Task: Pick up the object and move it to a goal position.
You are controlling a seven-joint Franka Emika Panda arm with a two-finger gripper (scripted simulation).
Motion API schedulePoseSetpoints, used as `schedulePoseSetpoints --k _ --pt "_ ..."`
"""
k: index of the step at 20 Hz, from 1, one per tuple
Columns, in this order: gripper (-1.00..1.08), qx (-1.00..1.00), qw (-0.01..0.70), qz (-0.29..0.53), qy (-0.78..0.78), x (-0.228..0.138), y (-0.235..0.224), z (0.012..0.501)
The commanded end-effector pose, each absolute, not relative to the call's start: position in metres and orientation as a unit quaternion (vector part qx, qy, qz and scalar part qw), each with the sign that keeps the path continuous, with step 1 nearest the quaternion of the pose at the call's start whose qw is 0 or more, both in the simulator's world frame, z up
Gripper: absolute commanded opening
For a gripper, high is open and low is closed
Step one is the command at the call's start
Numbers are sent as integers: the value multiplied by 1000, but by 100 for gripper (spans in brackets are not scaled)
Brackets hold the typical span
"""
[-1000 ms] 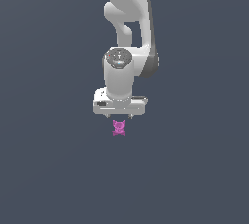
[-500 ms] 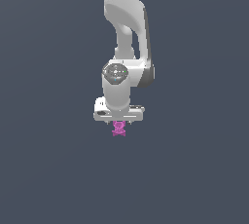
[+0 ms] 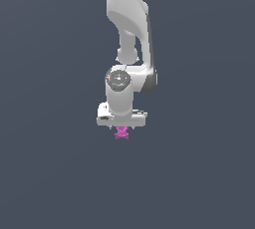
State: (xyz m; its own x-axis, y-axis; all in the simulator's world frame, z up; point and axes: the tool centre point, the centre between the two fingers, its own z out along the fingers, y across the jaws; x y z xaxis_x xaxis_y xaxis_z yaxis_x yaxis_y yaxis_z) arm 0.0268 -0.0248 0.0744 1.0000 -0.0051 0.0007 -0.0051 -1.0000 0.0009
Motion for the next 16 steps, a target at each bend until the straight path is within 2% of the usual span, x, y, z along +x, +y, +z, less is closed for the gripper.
schedulePoseSetpoints --k 1,9,10,16 --pt "100 1000 0 0 -3 26 -25 60" --pt "100 1000 0 0 -3 27 -25 40" --pt "-100 1000 0 0 -3 27 -25 40" --pt "-100 1000 0 0 -3 27 -25 40"
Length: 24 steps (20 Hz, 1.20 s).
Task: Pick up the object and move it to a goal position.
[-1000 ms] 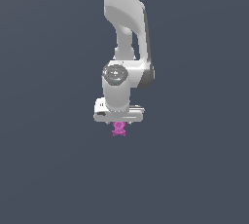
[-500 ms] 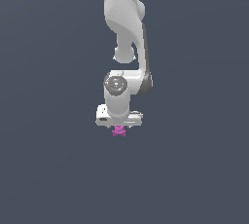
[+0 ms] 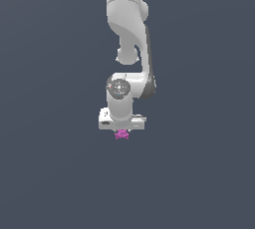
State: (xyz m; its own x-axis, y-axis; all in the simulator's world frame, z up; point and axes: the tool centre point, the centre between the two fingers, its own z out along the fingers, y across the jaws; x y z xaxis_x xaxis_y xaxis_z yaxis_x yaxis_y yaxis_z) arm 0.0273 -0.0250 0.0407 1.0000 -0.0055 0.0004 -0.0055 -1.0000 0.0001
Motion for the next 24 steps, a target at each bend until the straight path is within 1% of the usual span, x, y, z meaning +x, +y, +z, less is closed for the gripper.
schedulePoseSetpoints --k 1,6,11,16,24 --pt "-100 1000 0 0 -3 27 -25 40" --pt "-100 1000 0 0 -2 28 -26 42" --pt "-100 1000 0 0 -2 33 -45 51" --pt "-100 1000 0 0 -2 44 -81 69" --pt "-100 1000 0 0 -2 66 -151 105"
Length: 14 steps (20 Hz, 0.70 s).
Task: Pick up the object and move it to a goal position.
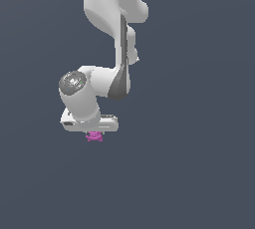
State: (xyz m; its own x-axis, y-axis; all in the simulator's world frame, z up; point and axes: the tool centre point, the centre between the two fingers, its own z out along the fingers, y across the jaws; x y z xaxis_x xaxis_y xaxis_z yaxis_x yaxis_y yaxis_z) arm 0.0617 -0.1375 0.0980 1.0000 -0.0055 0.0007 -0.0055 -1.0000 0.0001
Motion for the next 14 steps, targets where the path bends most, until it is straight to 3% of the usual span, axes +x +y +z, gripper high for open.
schedulePoseSetpoints --k 1,14 --pt "-100 1000 0 0 -2 69 -160 110" --pt "-100 1000 0 0 -2 94 -228 143"
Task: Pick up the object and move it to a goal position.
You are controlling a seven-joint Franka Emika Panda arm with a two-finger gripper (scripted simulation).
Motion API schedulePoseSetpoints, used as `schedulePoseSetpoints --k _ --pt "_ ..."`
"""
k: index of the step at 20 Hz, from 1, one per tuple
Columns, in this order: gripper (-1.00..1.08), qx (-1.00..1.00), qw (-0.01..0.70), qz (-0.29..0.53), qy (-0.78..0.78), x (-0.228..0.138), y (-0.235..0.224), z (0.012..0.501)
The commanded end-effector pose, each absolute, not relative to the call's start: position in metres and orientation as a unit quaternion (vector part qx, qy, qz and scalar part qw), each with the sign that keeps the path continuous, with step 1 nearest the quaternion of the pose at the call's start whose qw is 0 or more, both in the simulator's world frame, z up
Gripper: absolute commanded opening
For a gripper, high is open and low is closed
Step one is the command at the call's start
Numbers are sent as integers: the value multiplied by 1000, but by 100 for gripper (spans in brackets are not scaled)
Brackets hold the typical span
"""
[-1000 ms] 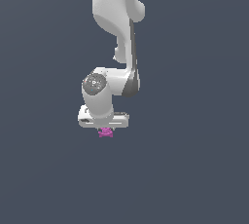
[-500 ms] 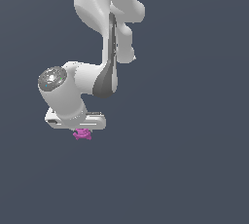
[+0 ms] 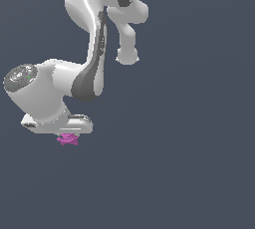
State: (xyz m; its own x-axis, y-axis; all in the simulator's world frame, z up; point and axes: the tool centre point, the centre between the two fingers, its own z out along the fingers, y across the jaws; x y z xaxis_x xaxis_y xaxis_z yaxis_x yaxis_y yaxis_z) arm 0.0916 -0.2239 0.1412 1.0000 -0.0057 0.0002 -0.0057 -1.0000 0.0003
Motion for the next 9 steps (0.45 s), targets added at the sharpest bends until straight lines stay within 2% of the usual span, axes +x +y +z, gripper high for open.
schedulePoseSetpoints --k 1,9 --pt "-100 1000 0 0 -2 95 -230 145" --pt "-100 1000 0 0 -3 98 -237 148"
